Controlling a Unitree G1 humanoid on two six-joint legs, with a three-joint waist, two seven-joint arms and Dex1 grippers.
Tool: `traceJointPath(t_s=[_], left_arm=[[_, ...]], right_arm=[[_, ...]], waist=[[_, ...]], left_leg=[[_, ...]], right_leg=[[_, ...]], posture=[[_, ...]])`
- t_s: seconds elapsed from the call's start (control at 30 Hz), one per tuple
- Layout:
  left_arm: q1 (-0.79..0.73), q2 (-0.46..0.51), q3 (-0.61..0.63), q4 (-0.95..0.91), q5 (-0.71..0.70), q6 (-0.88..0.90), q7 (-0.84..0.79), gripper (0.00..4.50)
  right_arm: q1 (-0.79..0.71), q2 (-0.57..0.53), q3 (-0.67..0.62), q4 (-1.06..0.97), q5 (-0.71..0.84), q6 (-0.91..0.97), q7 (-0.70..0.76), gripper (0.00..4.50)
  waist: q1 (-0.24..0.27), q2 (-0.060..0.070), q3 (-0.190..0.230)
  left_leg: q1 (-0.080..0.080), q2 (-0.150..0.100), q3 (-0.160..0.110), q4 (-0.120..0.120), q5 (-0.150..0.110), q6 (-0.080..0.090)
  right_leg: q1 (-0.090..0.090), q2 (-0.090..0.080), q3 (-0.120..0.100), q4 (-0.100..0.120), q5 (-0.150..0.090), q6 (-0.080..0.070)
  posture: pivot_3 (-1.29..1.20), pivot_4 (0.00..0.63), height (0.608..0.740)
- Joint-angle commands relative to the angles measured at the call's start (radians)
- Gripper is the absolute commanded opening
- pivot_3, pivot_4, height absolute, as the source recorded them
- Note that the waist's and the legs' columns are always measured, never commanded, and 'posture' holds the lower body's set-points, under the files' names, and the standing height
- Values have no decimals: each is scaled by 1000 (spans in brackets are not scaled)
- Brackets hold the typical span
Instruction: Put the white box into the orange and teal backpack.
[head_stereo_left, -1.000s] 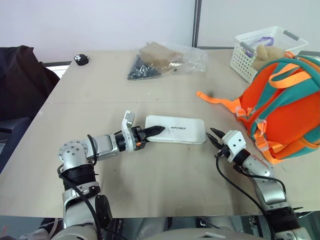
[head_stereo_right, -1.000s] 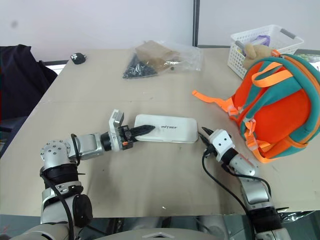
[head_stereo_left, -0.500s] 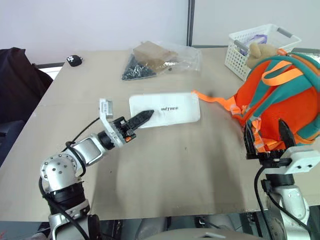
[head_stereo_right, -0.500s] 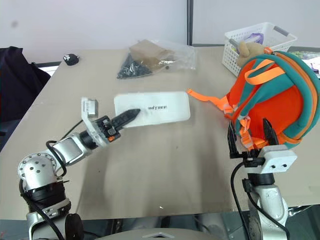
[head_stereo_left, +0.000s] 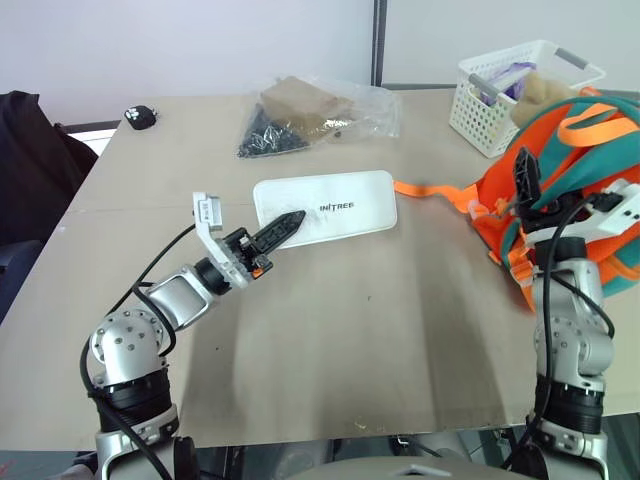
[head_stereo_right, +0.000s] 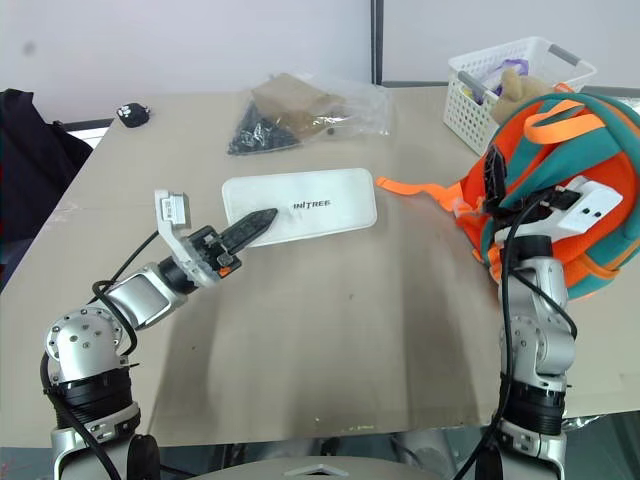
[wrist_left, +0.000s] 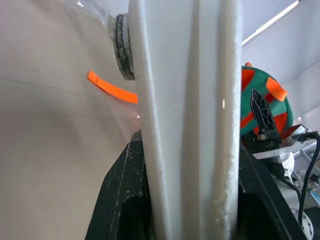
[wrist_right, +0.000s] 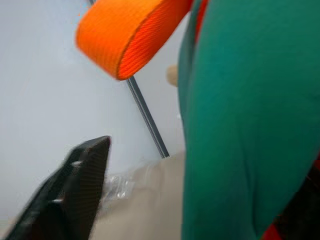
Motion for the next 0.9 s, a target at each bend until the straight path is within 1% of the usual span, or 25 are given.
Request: traceJointPath(t_s=[0.03, 0.07, 0.1, 0.13, 0.17, 0.2, 0.27, 0.37, 0.47, 0.53, 0.67, 0.73, 0.77, 0.83, 0.9], left_arm=[[16, 2, 13, -74, -19, -49, 1, 1025], [20, 1, 16, -78, -22, -55, 4, 1025], [25, 1, 17, -83, -21, -64, 6, 1025], [29, 2, 15, -90, -14, -75, 5, 1025], [30, 2, 13, -94, -9, -83, 5, 1025], [31, -1, 12, -103, 7, -106, 4, 1025], [25, -8, 11, -107, 29, -141, 7, 1025], [6, -7, 3, -83, 75, -187, 5, 1025], [-33, -12, 9, -17, 122, -232, 18, 1025], [-46, -12, 11, 7, 144, -250, 20, 1025], [-51, -12, 13, 14, 164, -271, 20, 1025], [-48, -13, 25, 20, 172, -285, 30, 1025], [-42, -14, 29, 20, 178, -292, 33, 1025], [-29, -23, 36, 5, 170, -301, 33, 1025], [-19, -32, 48, -15, 142, -304, 27, 1025]], right_arm=[[-42, 3, -2, -8, 25, -4, 7, 2186], [-46, 4, 0, -7, 30, -1, 9, 1787], [-50, 2, 4, -10, 31, 2, 11, 1118], [-55, 2, 9, -14, 33, 5, 10, 555], [-59, 0, 11, -15, 34, 7, 11, 555], [-69, -3, 23, -21, 40, 12, 24, 156], [-93, -14, 56, -33, 71, 18, 97, 156], [-137, -35, 100, -50, 174, 108, 183, 156], [-237, -72, 152, -69, 363, 264, 304, 156], [-279, -110, 172, -97, 507, 372, 383, 156], [-290, -187, 164, -116, 668, 499, 458, 156], [-254, -260, 134, -117, 737, 566, 500, 156], [-223, -302, 115, -109, 731, 582, 522, 156], [-171, -368, 108, -87, 625, 557, 548, 156], [-149, -387, 121, -72, 558, 523, 559, 156]], waist=[[0, 0, 0], [1, 0, 0], [2, 0, 0], [2, 0, 0], [2, 0, 0], [2, 0, 0], [1, 0, 0], [-1, 0, 0], [-2, 1, 1], [-3, 2, 1], [-1, 1, 1], [2, 1, 1], [6, 1, 1], [16, 0, 1], [17, 0, 1]], left_leg=[[-3, 0, 1, 0, 0, 0], [-4, 0, 1, 0, 0, 0], [-4, 0, 1, 0, 0, 0], [-5, 0, 1, 0, 0, 0], [-5, 0, 1, 1, 0, 0], [-5, 0, 1, 1, 0, 0], [-4, 0, 2, 1, 0, 0], [-4, 1, 3, 1, 0, 0], [-4, 2, 3, 1, 0, 0], [-4, 2, 4, 1, 0, 0], [-5, 3, 2, 1, 0, 0], [-7, 3, 1, 1, 0, 0], [-8, 3, 1, 1, 0, 1], [-9, 2, -1, 1, -1, 2], [-11, 1, -2, 2, -1, 2]], right_leg=[[-4, 0, 1, 1, 0, 0], [-5, 0, 0, 1, 0, -1], [-5, 0, 0, 1, 0, -1], [-5, 0, 0, 1, 1, -1], [-5, 0, 0, 1, 1, 0], [-5, -1, 1, 1, 1, 0], [-5, -1, 1, 1, 1, -1], [-5, 0, 1, 1, 1, -1], [-5, 1, 1, 1, 2, -3], [-5, 2, 1, 1, 3, -3], [-6, 2, 0, -1, 3, -3], [-6, 2, -1, -3, 3, -3], [-6, 1, -2, -4, 3, -3], [-5, 0, -5, -6, 3, -3], [-5, -1, -6, -8, 4, -1]], posture=[[0, 150, 740], [0, 150, 740], [0, 150, 740], [0, 150, 740], [0, 150, 740], [0, 150, 740], [0, 150, 740], [0, 150, 740], [0, 150, 740], [0, 150, 740], [0, 150, 740], [0, 150, 740], [0, 150, 740], [0, 150, 740], [0, 150, 740]])
